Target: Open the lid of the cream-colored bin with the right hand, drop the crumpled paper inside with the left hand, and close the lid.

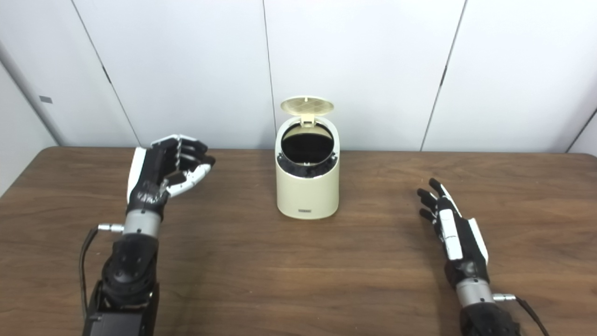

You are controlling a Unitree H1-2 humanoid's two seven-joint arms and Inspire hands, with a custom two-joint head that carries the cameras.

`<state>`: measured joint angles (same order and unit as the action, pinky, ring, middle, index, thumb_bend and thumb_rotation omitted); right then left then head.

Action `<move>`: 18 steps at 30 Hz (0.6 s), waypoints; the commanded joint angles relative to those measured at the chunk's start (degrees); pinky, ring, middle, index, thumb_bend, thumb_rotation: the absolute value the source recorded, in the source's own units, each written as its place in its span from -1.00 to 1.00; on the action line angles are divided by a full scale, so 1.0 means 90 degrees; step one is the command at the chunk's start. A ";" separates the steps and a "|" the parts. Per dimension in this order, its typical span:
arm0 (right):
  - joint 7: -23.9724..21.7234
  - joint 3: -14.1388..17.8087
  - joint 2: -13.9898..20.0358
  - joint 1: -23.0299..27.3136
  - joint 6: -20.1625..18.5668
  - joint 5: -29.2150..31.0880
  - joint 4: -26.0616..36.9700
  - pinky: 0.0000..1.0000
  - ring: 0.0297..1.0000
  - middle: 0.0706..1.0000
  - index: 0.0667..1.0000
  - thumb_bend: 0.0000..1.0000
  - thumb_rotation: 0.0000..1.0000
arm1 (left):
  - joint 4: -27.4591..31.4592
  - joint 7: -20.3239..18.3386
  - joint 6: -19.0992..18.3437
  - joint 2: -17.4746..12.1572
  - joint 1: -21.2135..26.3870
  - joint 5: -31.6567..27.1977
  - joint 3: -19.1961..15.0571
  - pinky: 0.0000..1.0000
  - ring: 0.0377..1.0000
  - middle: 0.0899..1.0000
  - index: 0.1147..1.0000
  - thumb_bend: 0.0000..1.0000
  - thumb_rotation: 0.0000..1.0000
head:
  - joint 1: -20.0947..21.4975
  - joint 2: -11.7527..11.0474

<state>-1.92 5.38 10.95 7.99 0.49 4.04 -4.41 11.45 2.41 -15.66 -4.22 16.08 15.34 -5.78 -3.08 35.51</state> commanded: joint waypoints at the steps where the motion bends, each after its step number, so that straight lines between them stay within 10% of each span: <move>1: 0.0001 0.0031 0.0043 -0.0002 -0.0071 -0.0047 0.0055 0.79 0.79 0.70 0.84 0.11 1.00 | 0.0039 0.0039 0.0362 -0.0139 0.0075 -0.0138 -0.0024 -0.07 0.07 -0.09 -0.15 0.02 -1.00 | -0.0003 0.0002; 4: -0.0001 0.0033 0.0032 0.0000 -0.0135 -0.0032 0.0110 0.78 0.80 0.71 0.84 0.10 1.00 | 0.0021 -0.0041 0.0402 -0.0201 -0.0073 -0.0386 -0.0079 0.18 0.30 0.30 -0.13 -0.01 -0.86 | 0.0007 0.0022; 5: -0.0007 0.0039 0.0026 0.0001 -0.0155 -0.0010 0.0125 0.80 0.81 0.71 0.84 0.09 1.00 | 0.0021 -0.0077 0.0412 -0.0218 -0.0117 -0.0493 -0.0095 0.32 0.42 0.43 0.21 -0.11 -0.44 | 0.0007 0.0022; 18: -0.0117 0.0054 0.0067 0.0026 0.0023 0.0109 0.0042 0.85 0.89 0.81 0.88 0.09 1.00 | -0.0325 -0.0642 0.1369 -0.0258 -0.0982 -0.2143 -0.0318 1.00 1.00 1.00 1.00 0.06 0.98 | 0.0052 0.0072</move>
<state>-2.40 5.62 10.89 7.96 0.51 5.11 -4.20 7.94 -3.27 -7.13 -6.11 6.16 -3.08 -8.56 -2.55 36.12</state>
